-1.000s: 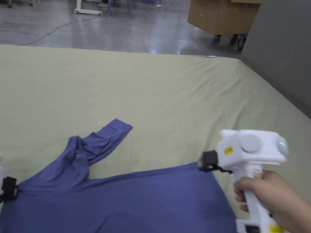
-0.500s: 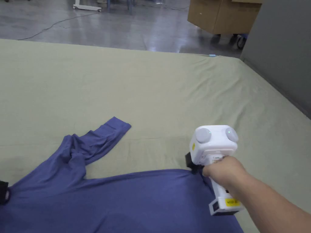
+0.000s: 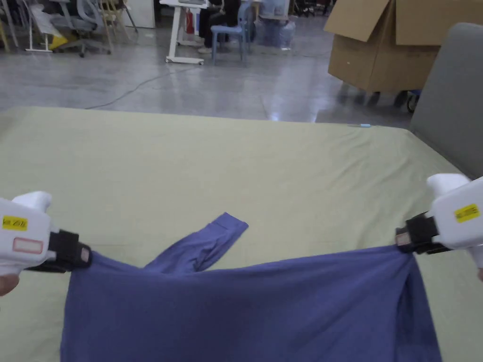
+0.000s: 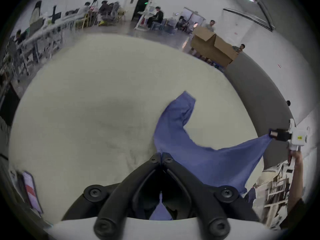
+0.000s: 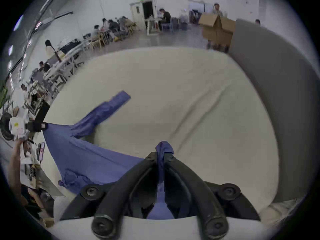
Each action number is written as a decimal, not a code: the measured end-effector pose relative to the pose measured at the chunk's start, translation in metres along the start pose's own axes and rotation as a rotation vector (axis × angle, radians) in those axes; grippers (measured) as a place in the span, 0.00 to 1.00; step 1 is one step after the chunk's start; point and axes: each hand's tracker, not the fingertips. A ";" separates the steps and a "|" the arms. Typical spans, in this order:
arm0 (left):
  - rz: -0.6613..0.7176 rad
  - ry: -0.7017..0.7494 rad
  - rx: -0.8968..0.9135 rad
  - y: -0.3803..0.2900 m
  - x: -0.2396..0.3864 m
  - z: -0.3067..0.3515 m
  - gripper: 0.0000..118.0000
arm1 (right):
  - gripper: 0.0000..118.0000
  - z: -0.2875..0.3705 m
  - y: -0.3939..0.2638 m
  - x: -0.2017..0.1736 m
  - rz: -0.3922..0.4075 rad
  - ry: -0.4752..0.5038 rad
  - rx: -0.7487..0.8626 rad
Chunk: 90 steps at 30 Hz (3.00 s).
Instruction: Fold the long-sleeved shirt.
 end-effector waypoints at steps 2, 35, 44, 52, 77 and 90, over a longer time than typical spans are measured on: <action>0.006 -0.022 0.035 0.023 0.015 0.030 0.00 | 0.02 0.044 0.018 -0.010 0.012 -0.022 0.048; 0.008 -0.012 0.797 0.428 0.171 0.284 0.00 | 0.02 0.284 0.420 -0.030 -0.028 -0.587 0.841; -0.058 0.079 0.595 0.407 0.147 0.180 0.00 | 0.02 0.164 0.377 -0.016 -0.018 -0.508 0.621; -0.043 0.234 0.237 0.313 0.098 0.008 0.00 | 0.02 -0.012 0.282 0.008 -0.041 -0.365 0.336; -0.210 0.115 -0.276 -0.110 0.038 0.039 0.00 | 0.02 -0.004 -0.197 0.012 -0.009 -0.148 -0.067; -0.226 0.155 -0.412 -0.249 0.018 -0.012 0.00 | 0.02 -0.047 -0.343 0.005 -0.051 -0.159 -0.250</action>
